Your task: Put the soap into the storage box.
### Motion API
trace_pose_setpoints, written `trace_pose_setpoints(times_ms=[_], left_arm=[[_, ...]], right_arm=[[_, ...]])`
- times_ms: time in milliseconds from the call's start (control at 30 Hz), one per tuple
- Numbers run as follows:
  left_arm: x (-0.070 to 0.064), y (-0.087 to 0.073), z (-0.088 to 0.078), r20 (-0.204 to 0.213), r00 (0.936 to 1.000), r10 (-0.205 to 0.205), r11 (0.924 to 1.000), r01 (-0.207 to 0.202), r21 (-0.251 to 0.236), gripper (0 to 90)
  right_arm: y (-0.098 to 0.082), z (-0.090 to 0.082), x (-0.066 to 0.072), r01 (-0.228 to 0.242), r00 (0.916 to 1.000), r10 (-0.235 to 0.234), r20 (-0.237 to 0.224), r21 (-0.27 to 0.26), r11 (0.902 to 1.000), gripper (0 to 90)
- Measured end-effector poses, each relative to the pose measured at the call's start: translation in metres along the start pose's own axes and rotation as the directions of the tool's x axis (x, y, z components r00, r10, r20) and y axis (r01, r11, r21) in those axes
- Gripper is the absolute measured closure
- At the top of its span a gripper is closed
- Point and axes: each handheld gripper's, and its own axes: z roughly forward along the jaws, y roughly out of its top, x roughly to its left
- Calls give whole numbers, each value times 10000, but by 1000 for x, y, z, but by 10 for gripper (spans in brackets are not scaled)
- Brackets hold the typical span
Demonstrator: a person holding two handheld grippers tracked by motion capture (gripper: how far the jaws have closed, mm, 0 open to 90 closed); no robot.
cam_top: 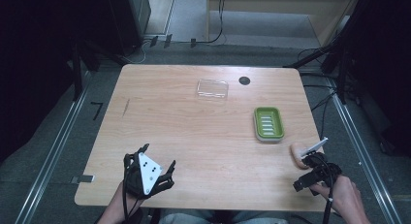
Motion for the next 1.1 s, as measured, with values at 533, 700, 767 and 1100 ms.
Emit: trace_pose_setpoints(times_ms=[533,700,767,1100], left_arm=[[-1,0,0,23,10000,97,9999,-97,51,141],[-1,0,1,50,9999,134,9999,-135,46,141],[-1,1,1,51,9999,133,9999,-133,41,141],[-2,1,2,68,9997,228,9997,-228,84,140]], right_arm=[[7,-11,-6,-74,9998,81,183,-427,9991,0],[10,-14,-10,-187,9995,200,230,-538,9984,0],[11,-14,-11,-170,9996,184,236,-582,9982,0],[23,-19,-11,-158,9995,177,275,-675,9976,0]])
